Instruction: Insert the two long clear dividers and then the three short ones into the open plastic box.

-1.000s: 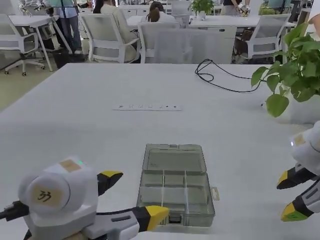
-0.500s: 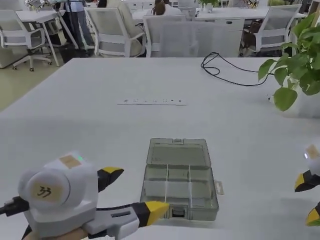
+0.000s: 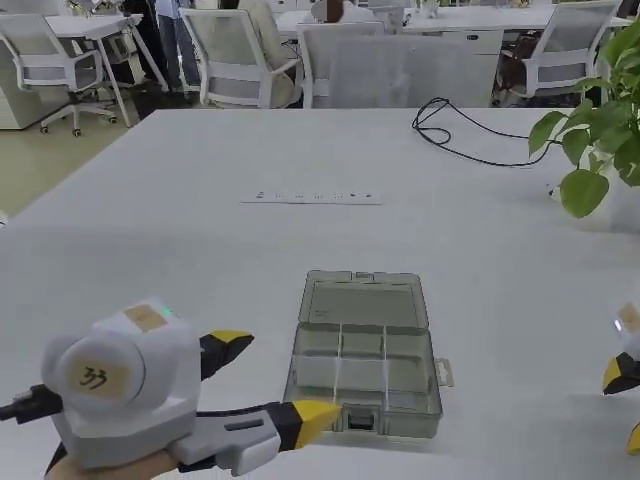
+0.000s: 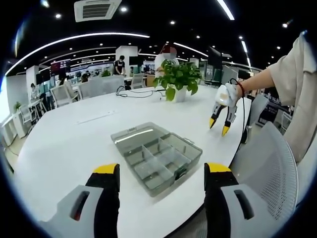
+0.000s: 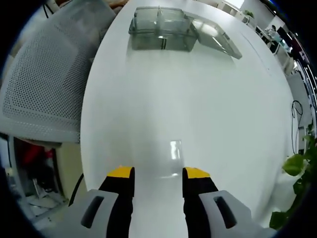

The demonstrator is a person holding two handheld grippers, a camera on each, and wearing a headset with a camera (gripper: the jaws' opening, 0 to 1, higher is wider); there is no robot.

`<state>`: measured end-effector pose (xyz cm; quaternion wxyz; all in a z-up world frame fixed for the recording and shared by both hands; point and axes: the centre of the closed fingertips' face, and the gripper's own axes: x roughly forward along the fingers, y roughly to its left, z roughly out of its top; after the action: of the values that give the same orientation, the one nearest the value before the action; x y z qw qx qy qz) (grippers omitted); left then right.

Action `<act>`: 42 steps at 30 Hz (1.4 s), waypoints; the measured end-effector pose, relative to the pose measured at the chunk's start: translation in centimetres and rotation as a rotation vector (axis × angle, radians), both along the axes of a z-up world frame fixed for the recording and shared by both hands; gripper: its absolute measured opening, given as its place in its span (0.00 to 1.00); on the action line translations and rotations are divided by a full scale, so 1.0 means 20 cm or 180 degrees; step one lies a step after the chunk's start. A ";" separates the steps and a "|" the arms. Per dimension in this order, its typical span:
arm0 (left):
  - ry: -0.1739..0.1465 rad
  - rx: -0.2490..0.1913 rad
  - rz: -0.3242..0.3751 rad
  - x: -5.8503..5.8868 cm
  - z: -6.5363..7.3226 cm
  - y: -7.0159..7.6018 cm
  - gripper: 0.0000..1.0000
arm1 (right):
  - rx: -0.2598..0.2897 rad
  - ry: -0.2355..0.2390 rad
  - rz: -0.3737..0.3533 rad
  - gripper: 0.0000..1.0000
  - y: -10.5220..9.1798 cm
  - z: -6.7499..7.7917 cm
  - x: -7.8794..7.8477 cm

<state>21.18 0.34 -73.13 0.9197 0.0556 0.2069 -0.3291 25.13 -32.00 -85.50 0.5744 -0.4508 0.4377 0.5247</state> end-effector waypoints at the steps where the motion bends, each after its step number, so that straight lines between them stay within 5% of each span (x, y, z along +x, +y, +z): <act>1: 0.0008 0.0004 -0.0002 0.00 0.00 0.00 0.69 | 0.0003 0.0016 0.0006 0.39 0.00 0.00 0.00; 12: 0.0041 0.0026 0.0002 0.00 -0.01 -0.01 0.67 | 0.0087 0.0149 -0.0025 0.38 0.00 0.00 0.00; 23: 0.0064 0.0067 -0.0013 0.00 -0.02 0.00 0.66 | 0.0179 0.0133 -0.0053 0.33 0.01 0.01 -0.01; 29: 0.0112 -0.0025 0.0017 0.00 -0.02 0.01 0.66 | 0.0167 0.0118 -0.0080 0.32 0.04 0.02 -0.03; 36: 0.0070 -0.0028 0.0006 0.01 0.00 0.02 0.67 | 0.0182 0.0013 -0.0137 0.32 0.04 0.04 -0.04; 42: 0.0088 -0.0022 -0.0015 0.00 0.00 0.02 0.68 | 0.0170 -0.0304 -0.0102 0.32 0.07 0.09 0.02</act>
<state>21.22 0.69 -73.03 0.9161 0.0485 0.2183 -0.3327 25.63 -30.57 -83.73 0.6148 -0.4527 0.4028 0.5049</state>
